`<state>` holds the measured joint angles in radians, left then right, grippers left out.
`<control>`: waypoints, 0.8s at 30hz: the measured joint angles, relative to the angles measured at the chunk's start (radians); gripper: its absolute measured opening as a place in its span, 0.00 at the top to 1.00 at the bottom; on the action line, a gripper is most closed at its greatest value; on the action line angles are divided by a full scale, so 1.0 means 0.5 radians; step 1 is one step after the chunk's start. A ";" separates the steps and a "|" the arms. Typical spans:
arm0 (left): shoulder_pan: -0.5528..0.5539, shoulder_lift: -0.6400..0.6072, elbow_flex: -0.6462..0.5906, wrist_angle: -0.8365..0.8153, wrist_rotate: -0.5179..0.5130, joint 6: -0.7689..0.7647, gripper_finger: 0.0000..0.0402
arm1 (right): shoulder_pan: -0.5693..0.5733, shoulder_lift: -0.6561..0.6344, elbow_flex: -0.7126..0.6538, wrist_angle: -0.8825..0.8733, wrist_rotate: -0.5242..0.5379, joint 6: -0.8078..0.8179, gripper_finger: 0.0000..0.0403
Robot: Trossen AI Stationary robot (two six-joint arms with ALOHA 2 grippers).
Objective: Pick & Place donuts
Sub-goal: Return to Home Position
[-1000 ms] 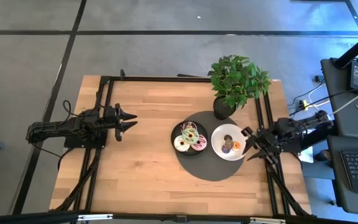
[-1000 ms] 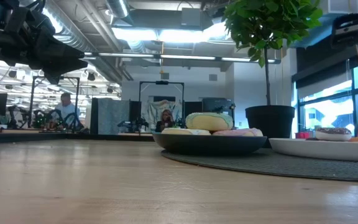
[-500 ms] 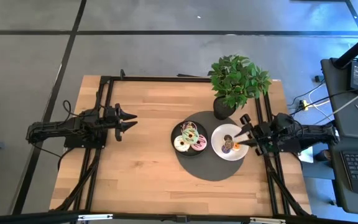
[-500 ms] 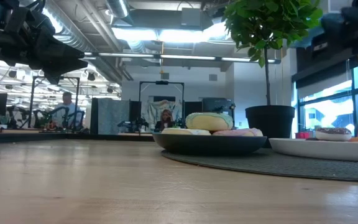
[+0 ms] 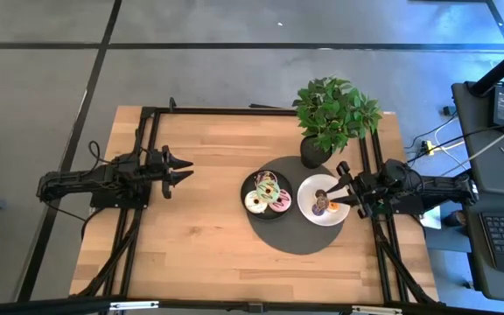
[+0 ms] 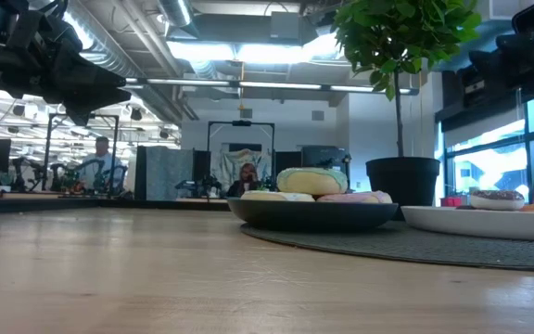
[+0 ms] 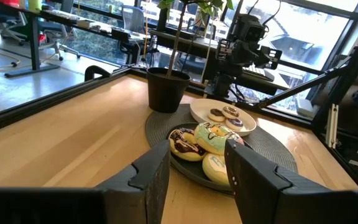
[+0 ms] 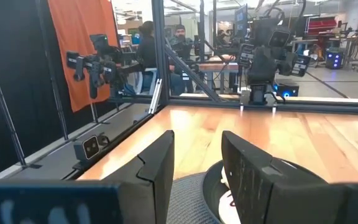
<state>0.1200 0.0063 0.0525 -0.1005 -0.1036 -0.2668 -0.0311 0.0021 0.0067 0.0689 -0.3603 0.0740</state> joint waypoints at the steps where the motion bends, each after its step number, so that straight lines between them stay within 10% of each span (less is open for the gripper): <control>1: 0.000 0.000 0.000 0.000 0.000 0.000 0.63 | 0.000 0.002 0.000 0.000 0.000 0.000 0.66; 24: 0.000 0.000 0.000 0.000 0.000 0.000 0.62 | 0.000 0.004 0.000 0.001 0.001 -0.006 0.66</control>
<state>0.1200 0.0063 0.0525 -0.1005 -0.1036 -0.2668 -0.0311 0.0040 0.0067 0.0692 -0.3599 0.0711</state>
